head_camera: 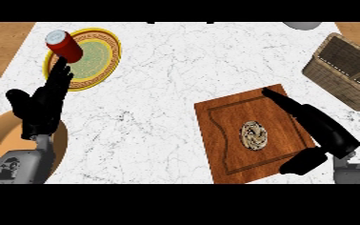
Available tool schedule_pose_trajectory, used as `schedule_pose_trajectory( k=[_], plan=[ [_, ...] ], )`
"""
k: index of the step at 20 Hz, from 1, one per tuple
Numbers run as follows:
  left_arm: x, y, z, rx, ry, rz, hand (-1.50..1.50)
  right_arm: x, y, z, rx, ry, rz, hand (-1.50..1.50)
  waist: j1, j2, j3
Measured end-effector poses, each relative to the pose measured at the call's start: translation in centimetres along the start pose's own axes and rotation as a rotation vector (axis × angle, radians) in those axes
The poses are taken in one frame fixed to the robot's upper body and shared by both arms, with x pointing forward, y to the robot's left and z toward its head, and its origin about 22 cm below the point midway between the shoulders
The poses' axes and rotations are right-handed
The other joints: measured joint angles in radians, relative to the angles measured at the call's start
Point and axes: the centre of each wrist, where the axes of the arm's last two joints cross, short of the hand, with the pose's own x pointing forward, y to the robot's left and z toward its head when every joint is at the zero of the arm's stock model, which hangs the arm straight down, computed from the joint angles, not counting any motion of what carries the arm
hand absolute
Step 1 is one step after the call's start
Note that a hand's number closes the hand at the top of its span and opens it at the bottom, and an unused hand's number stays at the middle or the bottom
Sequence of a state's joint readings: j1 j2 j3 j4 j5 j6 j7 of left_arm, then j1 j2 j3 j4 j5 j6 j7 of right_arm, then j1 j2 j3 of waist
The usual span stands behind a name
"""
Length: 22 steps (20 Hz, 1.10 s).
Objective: Pick the cupcake from the cutting board and place it in the basket
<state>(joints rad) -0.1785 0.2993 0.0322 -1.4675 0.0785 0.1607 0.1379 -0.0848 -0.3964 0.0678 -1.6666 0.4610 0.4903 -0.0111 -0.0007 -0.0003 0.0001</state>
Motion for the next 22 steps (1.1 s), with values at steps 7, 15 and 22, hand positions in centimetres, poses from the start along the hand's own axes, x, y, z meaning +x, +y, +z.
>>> schedule_pose_trajectory(
  k=[7,15,22],
  plan=[
    [0.4,-0.5,-0.2,0.007,0.002,0.000,0.00,-0.1,1.6,-0.6,-0.001,-0.013,-0.011,-1.50,0.000,0.000,0.000],
    [0.8,0.4,-0.2,0.003,-0.001,-0.003,0.00,-0.5,2.4,-1.0,-0.001,0.025,0.022,-1.50,0.001,0.000,0.000],
    [-0.1,0.0,-0.3,0.000,-0.003,0.002,0.00,-0.9,3.5,-2.9,-0.004,0.049,0.053,-1.50,0.001,0.000,0.000]
  ],
)
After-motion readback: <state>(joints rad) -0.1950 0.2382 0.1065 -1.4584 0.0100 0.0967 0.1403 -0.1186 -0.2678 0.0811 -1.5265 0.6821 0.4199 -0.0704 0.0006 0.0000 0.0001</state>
